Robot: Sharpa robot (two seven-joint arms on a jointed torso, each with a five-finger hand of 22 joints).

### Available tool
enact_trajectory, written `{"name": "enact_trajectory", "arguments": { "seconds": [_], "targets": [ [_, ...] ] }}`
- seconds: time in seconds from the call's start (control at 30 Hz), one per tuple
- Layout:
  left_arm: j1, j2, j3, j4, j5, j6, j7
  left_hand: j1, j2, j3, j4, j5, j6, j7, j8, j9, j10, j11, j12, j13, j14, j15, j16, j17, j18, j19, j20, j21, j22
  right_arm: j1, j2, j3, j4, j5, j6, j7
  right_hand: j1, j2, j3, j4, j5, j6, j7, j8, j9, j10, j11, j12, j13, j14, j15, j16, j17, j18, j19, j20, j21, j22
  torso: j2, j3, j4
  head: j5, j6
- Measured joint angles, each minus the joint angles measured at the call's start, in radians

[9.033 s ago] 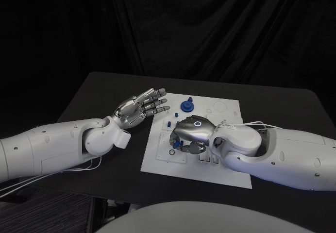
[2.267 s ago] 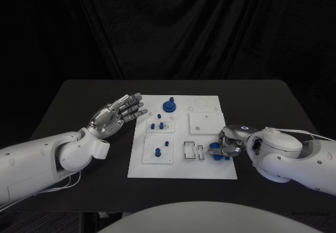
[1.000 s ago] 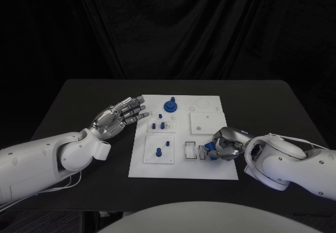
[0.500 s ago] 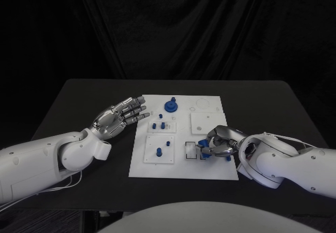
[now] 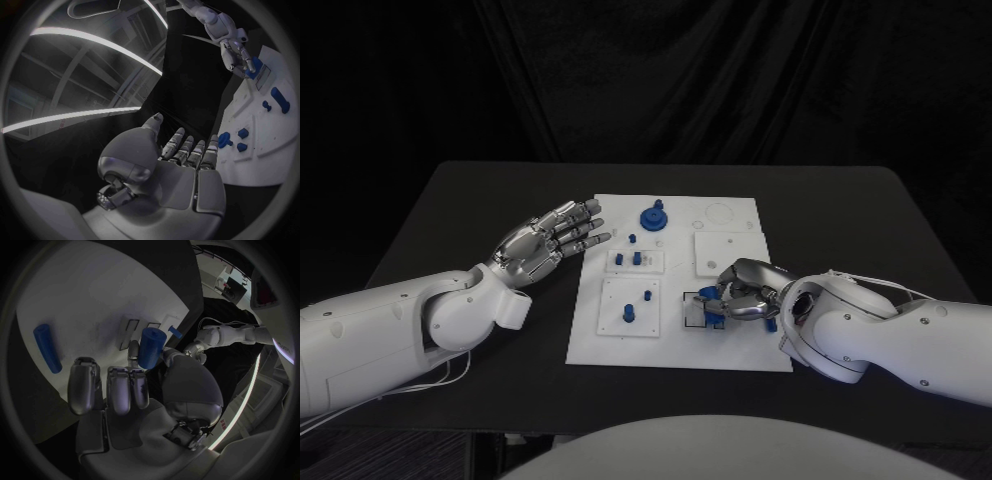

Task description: Assemble the parts on the task board

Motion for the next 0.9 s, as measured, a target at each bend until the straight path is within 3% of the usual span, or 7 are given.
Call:
{"name": "enact_trajectory", "arguments": {
  "seconds": [0.23, 0.43, 0.6, 0.9],
  "targets": [
    [-0.001, 0.002, 0.0, -0.002, 0.0, 0.001, -0.002, 0.0, 0.0, 0.0, 0.0, 0.0, 0.0, 0.0, 0.0, 0.0, -0.004, 0.004, 0.0, 0.0, 0.0, 0.0, 0.0, 0.0, 0.0, 0.0, 0.0, 0.0, 0.0, 0.0, 0.01, 0.0, -0.005, -0.007, 0.01, -0.01, -0.031, 0.021, -0.019, 0.004, -0.037, 0.003, -0.003, -0.005, 0.001, 0.0, 0.0, 0.0, 0.0, 0.0, 0.0, 0.0, 0.0, 0.0, 0.0, 0.0, -0.004, 0.0, 0.001, 0.0002, -0.0001, 0.0, 0.0],
    [-0.002, 0.002, 0.0, -0.002, 0.0, 0.002, -0.004, 0.0, 0.0, 0.0, 0.0, 0.0, 0.0, 0.0, 0.0, 0.0, -0.004, 0.004, 0.0, 0.0, 0.0, 0.0, 0.0, 0.0, 0.0, 0.0, 0.0, 0.0, 0.0, 0.0, 0.014, 0.0, -0.007, -0.01, 0.02, -0.019, -0.077, 0.035, -0.055, 0.004, -0.126, 0.003, -0.003, -0.01, 0.006, 0.0, 0.0, 0.0, 0.0, 0.0, 0.0, -0.003, 0.0, 0.0, 0.0, 0.0, -0.014, 0.0, 0.001, 0.0012, -0.0011, 0.0, 0.0],
    [-0.003, 0.003, 0.0, -0.003, 0.0, 0.003, -0.007, 0.0, 0.0, 0.0, 0.0, 0.0, 0.0, 0.0, 0.0, 0.0, -0.004, 0.004, 0.0, 0.0, 0.0, 0.0, 0.0, 0.0, 0.0, 0.0, 0.0, 0.0, 0.0, 0.0, 0.016, 0.0, -0.008, -0.012, 0.026, -0.027, -0.117, 0.046, -0.08, 0.005, -0.172, 0.003, -0.003, -0.014, 0.009, 0.0, 0.0, 0.0, 0.0, 0.0, 0.0, -0.003, 0.0, 0.0, 0.0, 0.0, -0.015, 0.0, 0.001, 0.0014, -0.0025, 0.003, 0.0],
    [-0.004, 0.003, 0.0, -0.004, 0.0, 0.004, -0.01, 0.0, 0.0, 0.003, -0.003, 0.004, 0.0, 0.0, 0.004, 0.0, -0.004, 0.004, 0.0, 0.0, 0.0, 0.0, 0.0, 0.0, 0.0, 0.0, 0.0, 0.0, 0.0, 0.0, 0.017, 0.0, -0.011, -0.013, 0.033, -0.035, -0.162, 0.07, -0.126, 0.007, -0.151, 0.003, -0.003, -0.019, 0.013, 0.0, 0.0, 0.0, 0.0, 0.0, 0.0, -0.008, 0.0, 0.0, 0.0, 0.0, -0.029, 0.0, -0.001, 0.0018, -0.0032, 0.006, 0.0]
  ]
}}
